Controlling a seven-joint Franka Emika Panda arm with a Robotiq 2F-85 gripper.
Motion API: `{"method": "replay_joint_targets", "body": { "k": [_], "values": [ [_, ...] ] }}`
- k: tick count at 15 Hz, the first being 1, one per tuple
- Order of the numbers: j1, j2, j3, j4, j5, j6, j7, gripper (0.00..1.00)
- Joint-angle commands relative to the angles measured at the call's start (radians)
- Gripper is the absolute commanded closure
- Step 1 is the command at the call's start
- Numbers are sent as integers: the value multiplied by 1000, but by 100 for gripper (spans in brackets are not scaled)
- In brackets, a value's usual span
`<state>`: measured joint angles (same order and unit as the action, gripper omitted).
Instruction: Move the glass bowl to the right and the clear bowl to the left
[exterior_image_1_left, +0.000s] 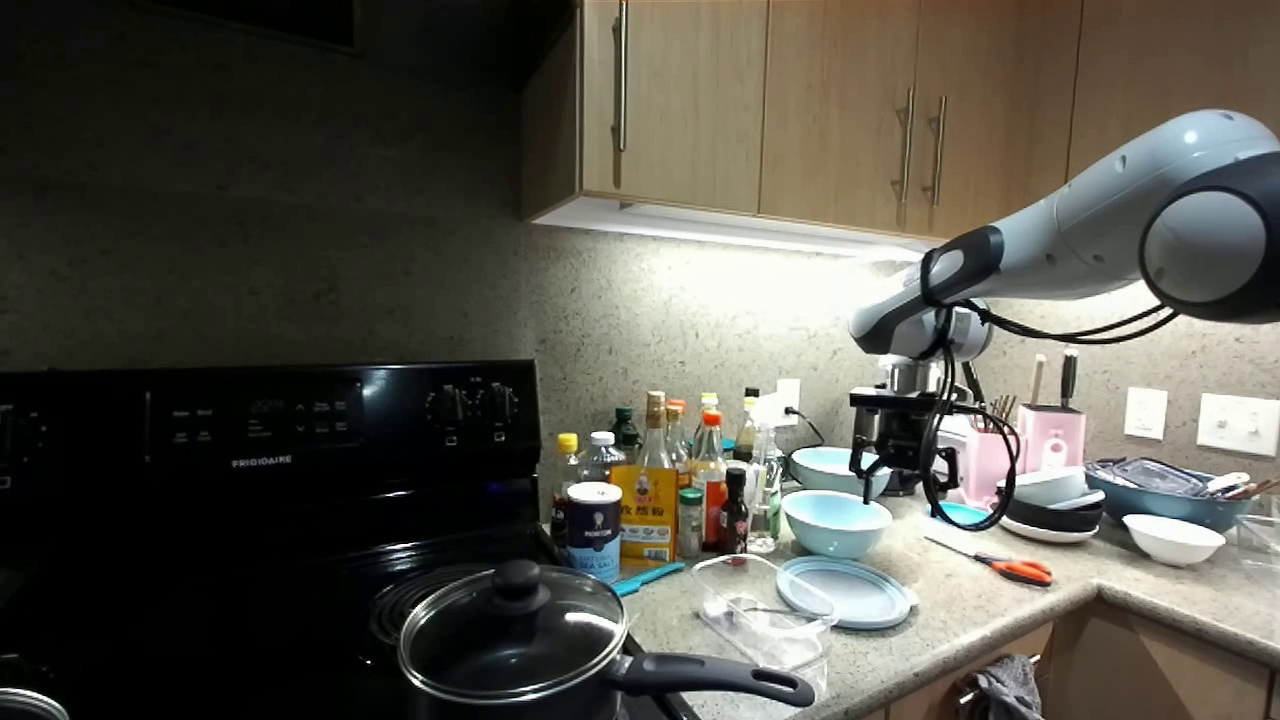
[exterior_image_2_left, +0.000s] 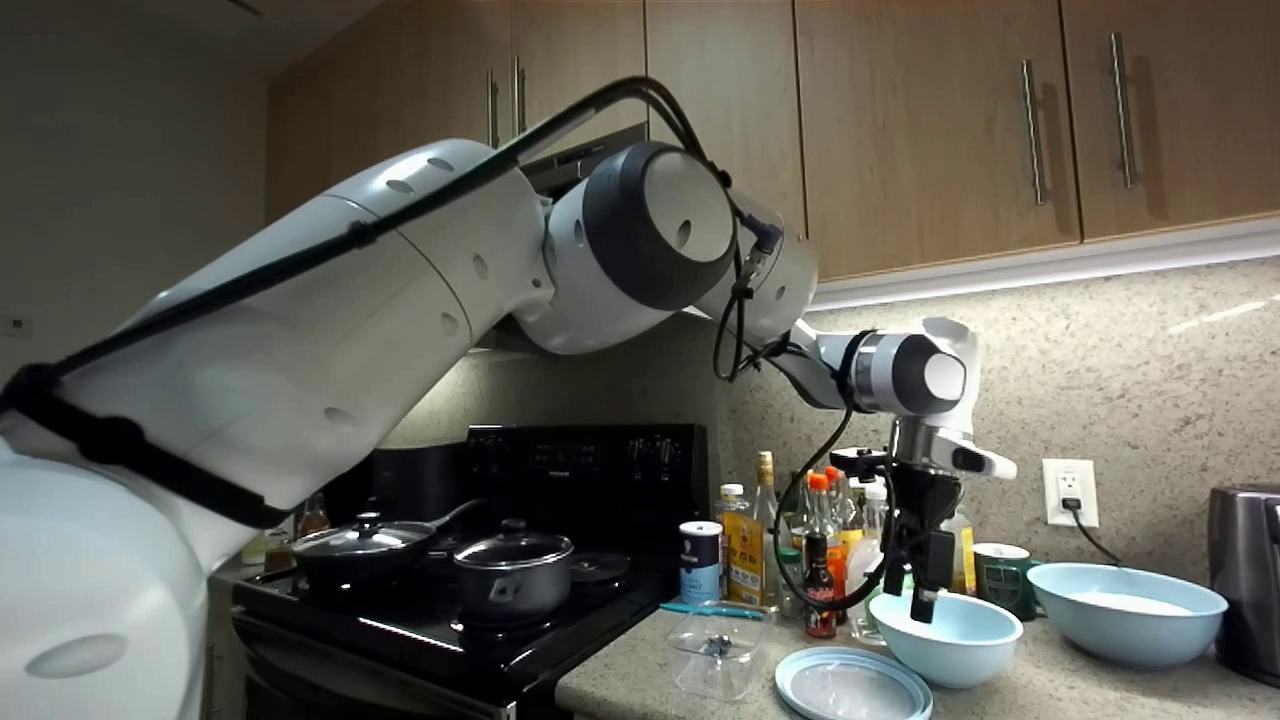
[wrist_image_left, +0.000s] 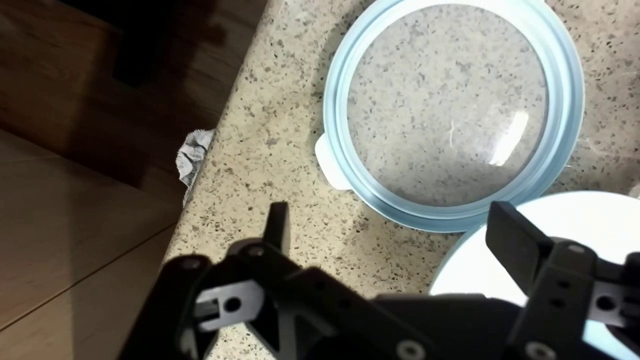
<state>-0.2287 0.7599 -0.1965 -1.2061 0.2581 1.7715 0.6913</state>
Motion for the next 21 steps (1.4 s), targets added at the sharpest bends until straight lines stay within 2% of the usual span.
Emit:
{"method": "replay_joint_targets", "body": {
  "k": [1,4,6,7,16,21],
  "values": [
    [-15,66,-6,101,-60,-41,-47,0],
    [-35,154,-15,232,-134,-92,-125,0],
    [-61,214,-6,331,-123,-136,-122,0],
    [-33,145,-14,208,-119,-74,-96,0],
    [-57,282,-7,433,-114,-159,-84,0],
    [-63,372,-3,598,-145,-186,-61,0]
  ]
}}
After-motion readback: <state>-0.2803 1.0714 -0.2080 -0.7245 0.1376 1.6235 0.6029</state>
